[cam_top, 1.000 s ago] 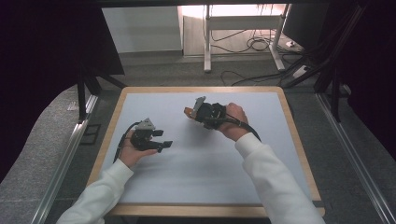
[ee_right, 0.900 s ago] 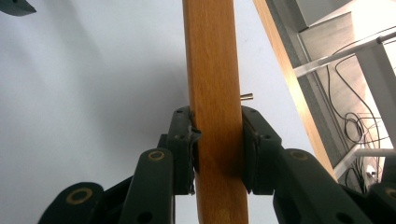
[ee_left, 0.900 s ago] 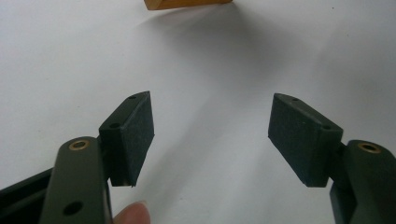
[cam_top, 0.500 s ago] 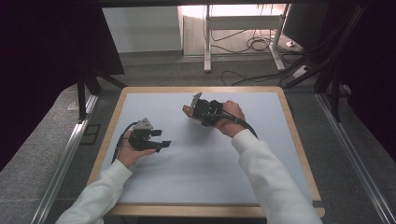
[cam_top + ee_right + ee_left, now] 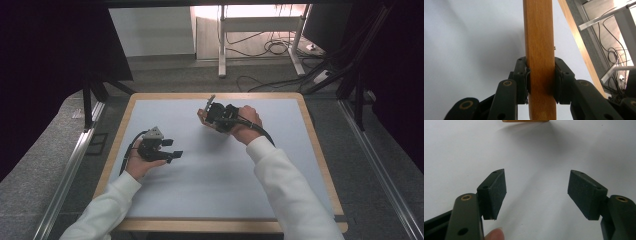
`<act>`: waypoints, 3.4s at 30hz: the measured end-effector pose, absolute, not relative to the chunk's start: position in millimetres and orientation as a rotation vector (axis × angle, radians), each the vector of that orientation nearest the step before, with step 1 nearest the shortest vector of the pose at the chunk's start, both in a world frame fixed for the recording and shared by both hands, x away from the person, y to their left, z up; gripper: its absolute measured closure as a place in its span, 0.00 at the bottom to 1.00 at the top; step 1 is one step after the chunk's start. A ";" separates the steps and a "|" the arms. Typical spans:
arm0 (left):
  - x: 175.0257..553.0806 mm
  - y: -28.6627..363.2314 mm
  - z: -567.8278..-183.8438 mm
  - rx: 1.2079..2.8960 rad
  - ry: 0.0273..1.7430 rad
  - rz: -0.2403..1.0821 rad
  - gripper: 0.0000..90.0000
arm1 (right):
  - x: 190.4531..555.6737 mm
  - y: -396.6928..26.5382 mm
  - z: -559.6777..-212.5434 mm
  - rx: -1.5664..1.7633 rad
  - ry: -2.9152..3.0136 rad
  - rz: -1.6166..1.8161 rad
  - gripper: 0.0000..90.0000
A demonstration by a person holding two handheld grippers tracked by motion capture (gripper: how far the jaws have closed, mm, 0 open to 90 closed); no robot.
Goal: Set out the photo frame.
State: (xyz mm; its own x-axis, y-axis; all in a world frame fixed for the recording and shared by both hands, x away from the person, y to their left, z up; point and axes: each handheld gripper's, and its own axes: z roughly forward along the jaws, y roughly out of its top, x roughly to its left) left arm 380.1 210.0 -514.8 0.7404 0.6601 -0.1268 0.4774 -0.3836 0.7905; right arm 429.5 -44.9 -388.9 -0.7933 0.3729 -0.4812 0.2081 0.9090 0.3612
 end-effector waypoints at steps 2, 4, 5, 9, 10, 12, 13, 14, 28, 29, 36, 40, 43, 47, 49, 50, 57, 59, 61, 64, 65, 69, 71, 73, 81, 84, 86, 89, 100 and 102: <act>379.8 210.0 -514.9 2.052 0.863 0.260 0.34 | 430.2 -45.2 -388.7 0.415 2.501 0.388 0.76; 379.8 210.1 -515.1 2.052 0.862 0.261 0.34 | 429.9 -44.6 -389.1 0.442 2.499 0.399 0.76; 379.9 210.1 -515.2 2.052 0.863 0.260 0.34 | 430.7 -45.3 -388.5 0.429 2.500 0.388 0.76; 379.9 210.1 -515.2 2.052 0.863 0.260 0.34 | 432.0 -46.1 -388.2 0.428 2.501 0.387 0.76; 379.9 210.1 -515.2 2.052 0.864 0.261 0.34 | 432.2 -46.0 -388.1 0.431 2.501 0.387 0.76; 380.0 210.2 -515.3 2.053 0.864 0.260 0.34 | 432.4 -45.3 -388.6 0.448 2.500 0.400 0.75; 380.0 210.2 -515.3 2.053 0.864 0.260 0.34 | 433.4 -45.8 -387.8 0.432 2.504 0.385 0.75; 380.0 210.2 -515.4 2.053 0.864 0.260 0.34 | 433.9 -45.5 -387.8 0.431 2.503 0.384 0.75; 380.0 212.0 -516.5 2.056 0.863 0.263 0.34 | 442.3 -39.6 -385.1 0.435 2.517 0.324 0.77; 380.0 212.3 -516.6 2.055 0.864 0.264 0.34 | 443.0 -40.1 -384.7 0.437 2.521 0.327 0.77; 381.0 212.2 -517.9 2.055 0.866 0.263 0.34 | 446.4 -42.0 -382.6 0.428 2.532 0.344 0.77; 381.7 213.0 -518.2 2.055 0.868 0.264 0.34 | 446.8 -40.3 -381.9 0.403 2.545 0.334 0.77; 381.8 213.8 -518.1 2.052 0.870 0.264 0.34 | 446.8 -39.1 -380.9 0.378 2.554 0.319 0.77; 381.6 214.0 -518.1 2.051 0.870 0.264 0.34 | 446.5 -39.9 -378.3 0.372 2.578 0.318 0.77; 381.6 213.9 -518.3 2.053 0.869 0.264 0.34 | 445.5 -41.1 -377.1 0.371 2.586 0.320 0.77; 381.7 213.8 -518.4 2.054 0.869 0.265 0.34 | 444.9 -41.8 -376.1 0.364 2.591 0.322 0.77; 382.3 213.3 -519.4 2.055 0.873 0.263 0.34 | 436.1 -42.7 -370.6 0.327 2.629 0.363 0.77; 382.2 213.5 -519.3 2.055 0.877 0.261 0.34 | 431.3 -42.1 -369.2 0.314 2.642 0.376 0.77; 382.2 213.9 -519.3 2.055 0.879 0.262 0.34 | 427.1 -42.0 -368.2 0.302 2.656 0.401 0.77; 381.9 214.4 -519.4 2.055 0.882 0.262 0.34 | 420.2 -41.1 -368.3 0.276 2.679 0.425 0.77; 381.8 214.6 -519.4 2.055 0.882 0.262 0.34 | 417.7 -40.6 -368.4 0.268 2.685 0.434 0.77; 381.4 215.0 -519.2 2.052 0.884 0.263 0.34 | 408.4 -38.6 -365.9 0.220 2.712 0.460 0.77; 381.7 215.3 -519.4 2.052 0.884 0.263 0.34 | 404.1 -38.8 -363.2 0.196 2.726 0.483 0.77; 382.0 215.4 -519.9 2.054 0.885 0.261 0.34 | 397.9 -39.5 -359.5 0.165 2.742 0.506 0.77; 381.3 214.3 -519.7 2.058 0.881 0.262 0.34 | 392.1 -44.9 -363.0 0.106 2.840 0.542 0.77; 381.4 214.1 -520.1 2.058 0.883 0.260 0.34 | 398.1 -50.7 -364.3 0.131 2.851 0.545 0.77; 381.3 214.0 -520.1 2.058 0.882 0.260 0.34 | 404.4 -55.1 -365.1 0.154 2.868 0.558 0.77; 381.6 213.9 -520.5 2.060 0.884 0.259 0.34 | 413.9 -59.4 -365.6 0.194 2.876 0.590 0.77; 380.3 210.5 -521.8 2.072 0.870 0.259 0.34 | 437.4 -61.7 -368.4 0.291 2.858 0.593 0.72; 380.3 210.3 -522.0 2.072 0.869 0.259 0.34 | 440.6 -62.8 -369.6 0.300 2.853 0.604 0.72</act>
